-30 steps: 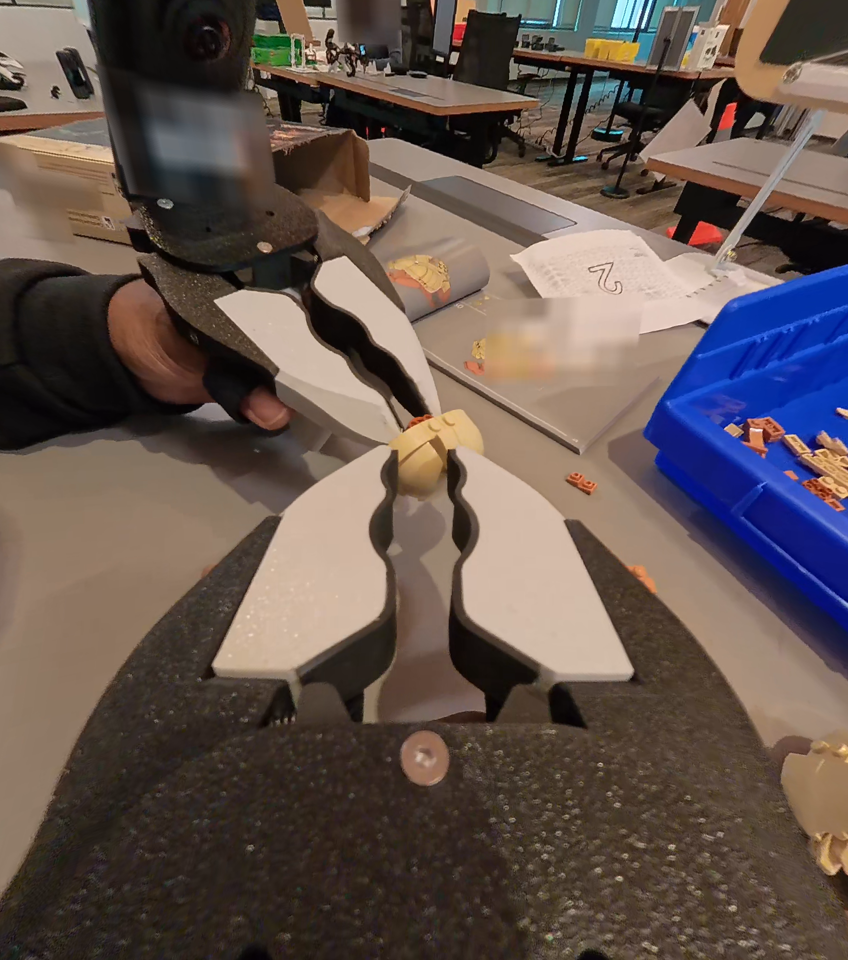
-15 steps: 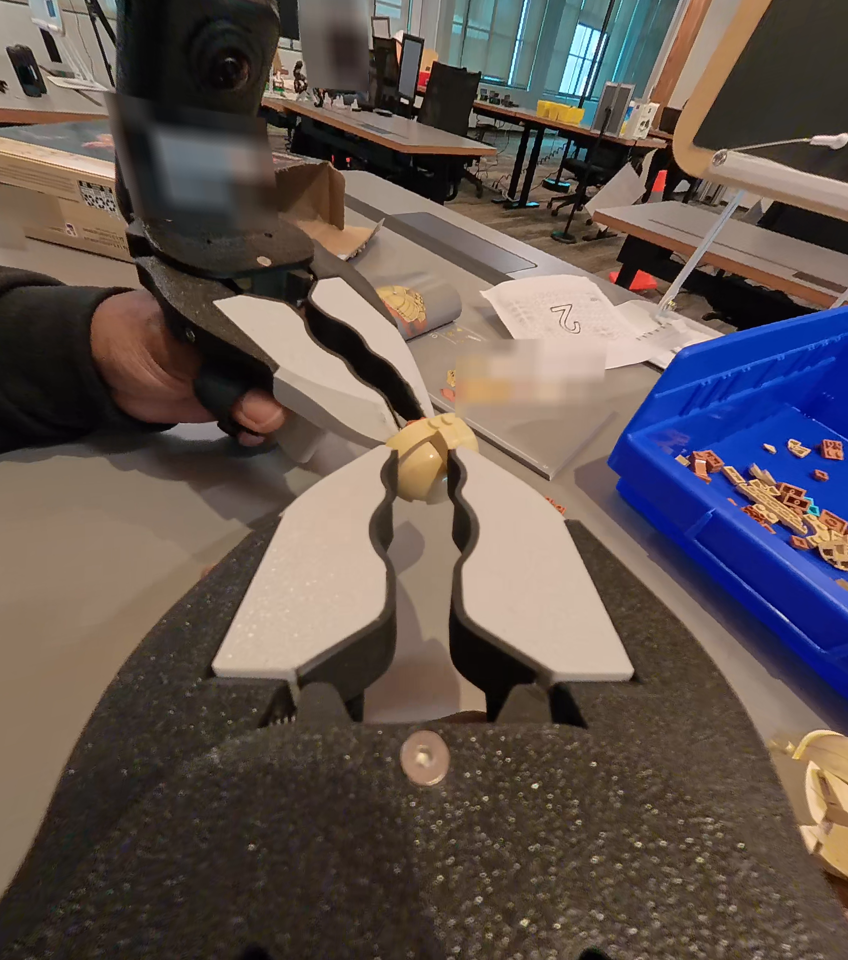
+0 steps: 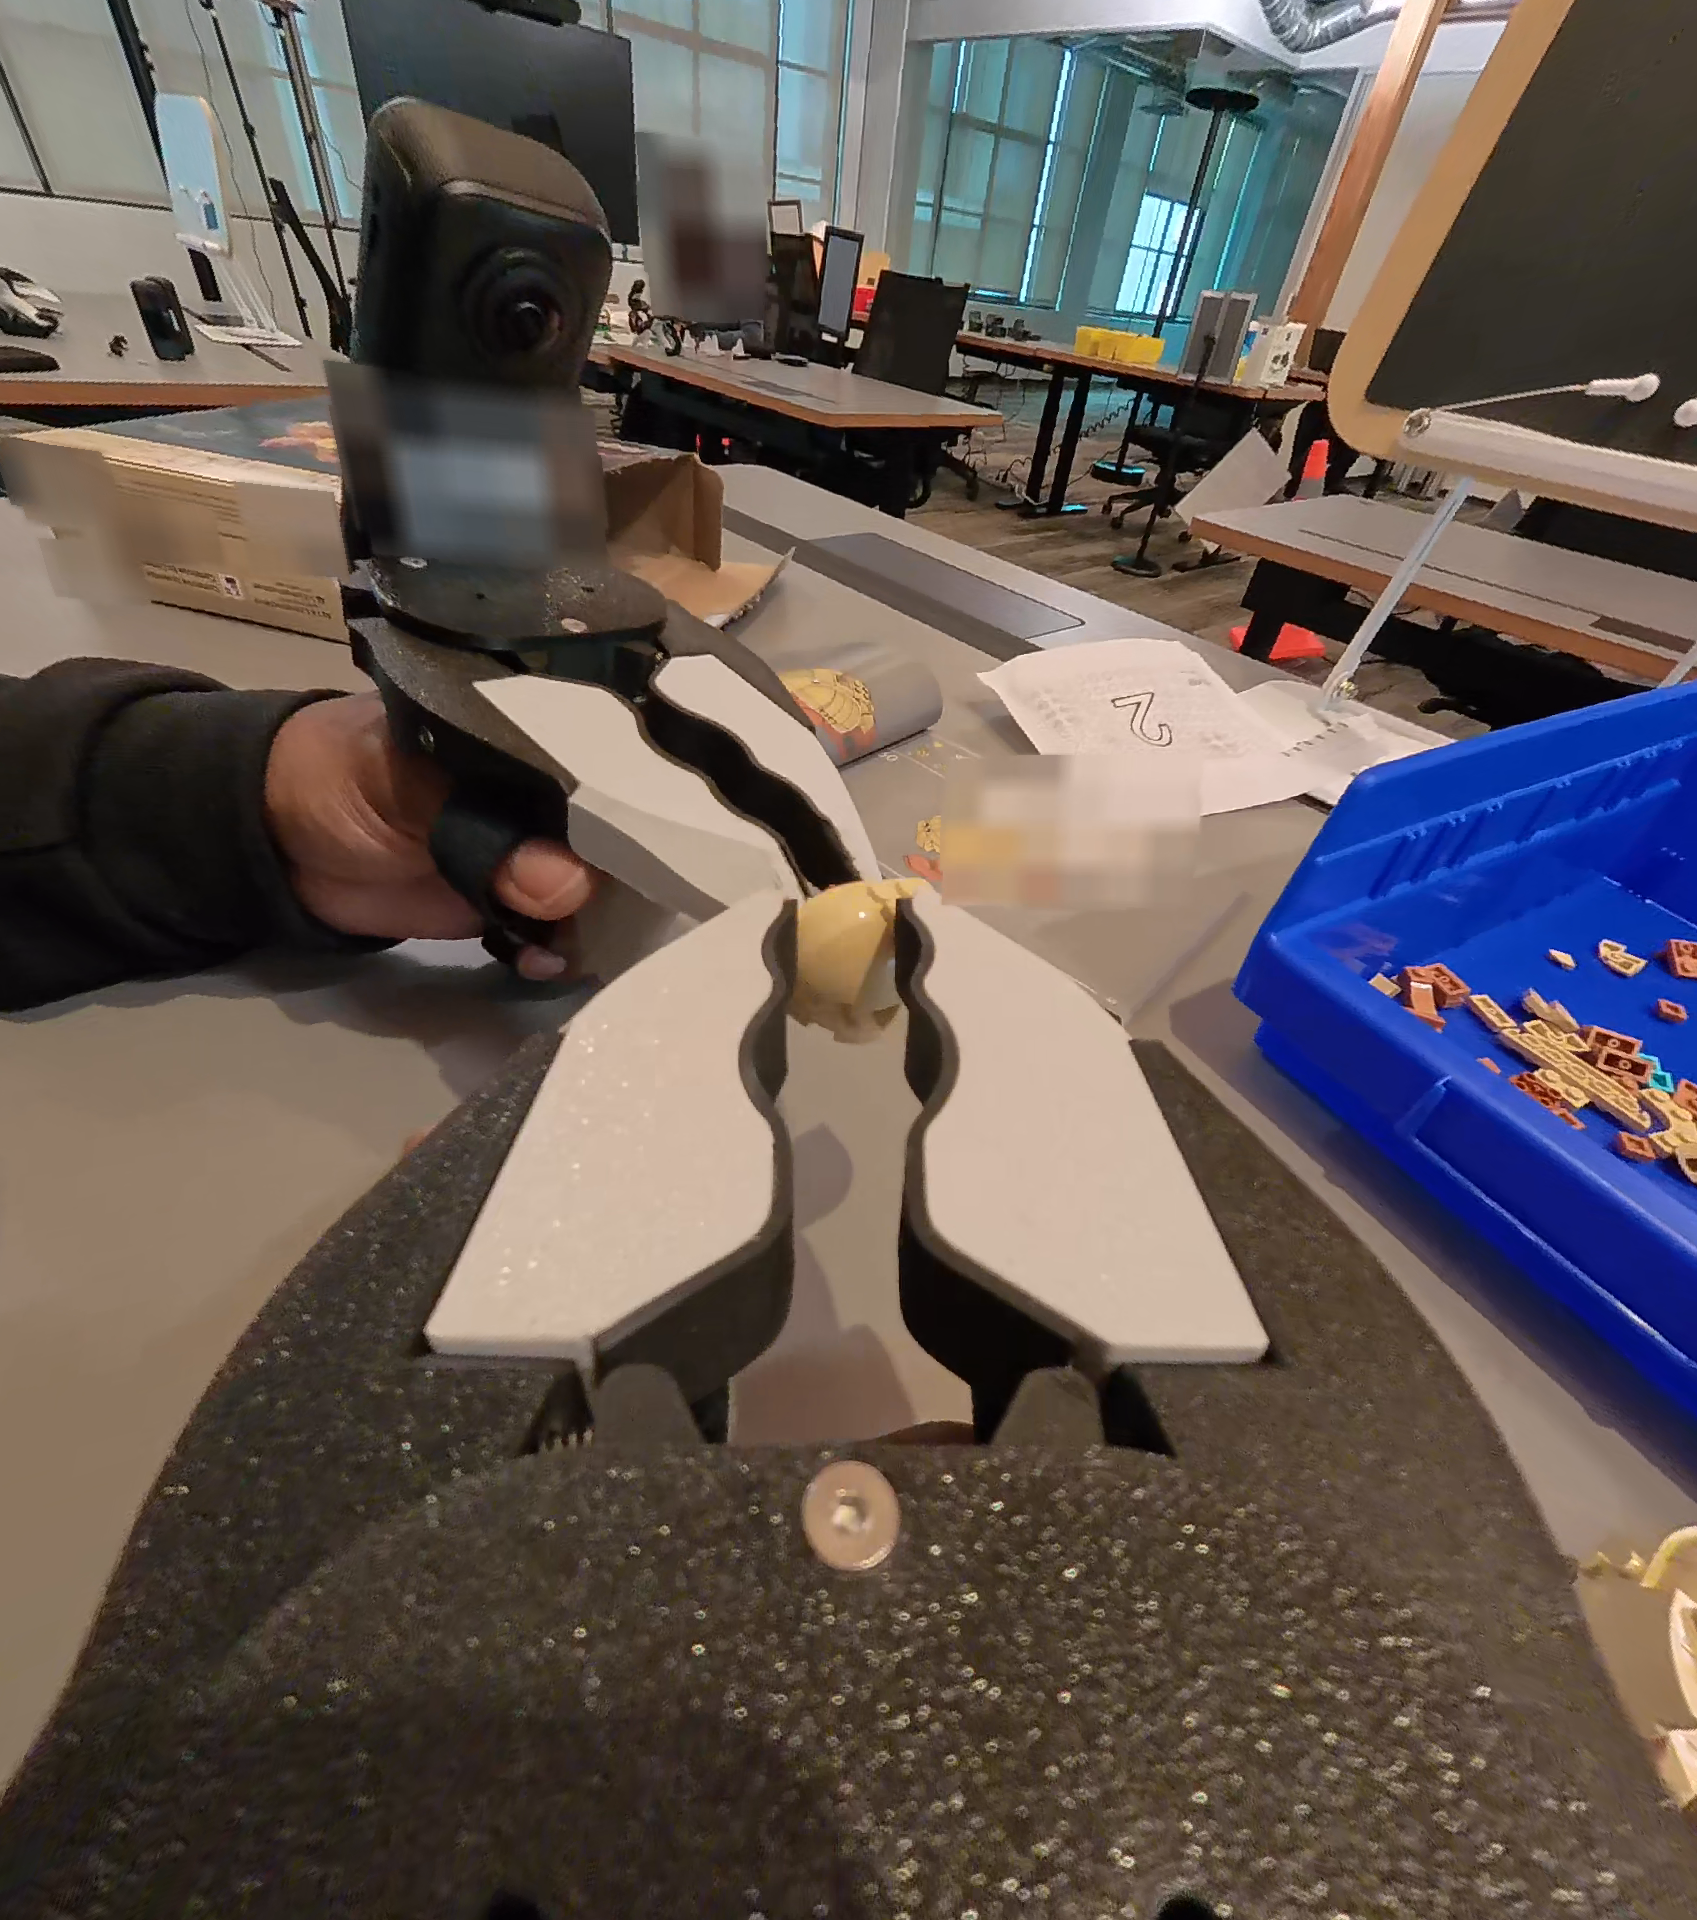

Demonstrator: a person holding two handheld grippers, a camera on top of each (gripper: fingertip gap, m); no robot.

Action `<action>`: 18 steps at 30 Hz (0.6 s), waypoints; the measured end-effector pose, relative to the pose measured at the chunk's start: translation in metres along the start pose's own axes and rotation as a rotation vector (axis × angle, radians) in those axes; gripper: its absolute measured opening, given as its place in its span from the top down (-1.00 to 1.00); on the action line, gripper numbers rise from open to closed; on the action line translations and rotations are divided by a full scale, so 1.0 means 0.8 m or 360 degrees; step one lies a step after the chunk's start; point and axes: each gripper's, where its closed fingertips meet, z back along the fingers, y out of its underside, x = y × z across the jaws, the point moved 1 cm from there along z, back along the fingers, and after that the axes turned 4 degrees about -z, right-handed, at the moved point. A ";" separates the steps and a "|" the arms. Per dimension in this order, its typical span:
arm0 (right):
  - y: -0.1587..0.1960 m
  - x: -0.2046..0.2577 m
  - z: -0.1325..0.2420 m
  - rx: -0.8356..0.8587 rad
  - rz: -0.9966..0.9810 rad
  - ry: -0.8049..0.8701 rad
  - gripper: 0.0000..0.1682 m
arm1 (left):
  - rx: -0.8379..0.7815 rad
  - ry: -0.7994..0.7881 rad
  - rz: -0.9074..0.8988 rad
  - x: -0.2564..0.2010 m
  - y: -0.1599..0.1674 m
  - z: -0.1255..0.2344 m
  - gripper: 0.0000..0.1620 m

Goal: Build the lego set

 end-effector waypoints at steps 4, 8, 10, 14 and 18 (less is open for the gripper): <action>-0.001 0.000 0.000 -0.0014 -0.0006 -0.0002 0.79 | -0.0015 0.0008 0.0014 0.000 -0.001 0.001 0.83; -0.004 0.001 0.001 -0.0041 -0.0013 0.0000 0.79 | -0.0048 0.0021 0.0041 -0.001 -0.004 0.002 0.83; -0.006 0.001 0.001 -0.0057 -0.0019 0.0002 0.79 | -0.0070 0.0026 0.0048 -0.001 -0.006 0.002 0.83; -0.010 0.000 0.003 -0.0091 -0.0034 0.0015 0.79 | -0.0120 0.0004 0.0043 0.000 -0.011 0.004 0.83; -0.014 -0.001 0.004 -0.0125 -0.0074 0.0018 0.79 | -0.0174 -0.0028 0.0001 0.000 -0.015 0.006 0.83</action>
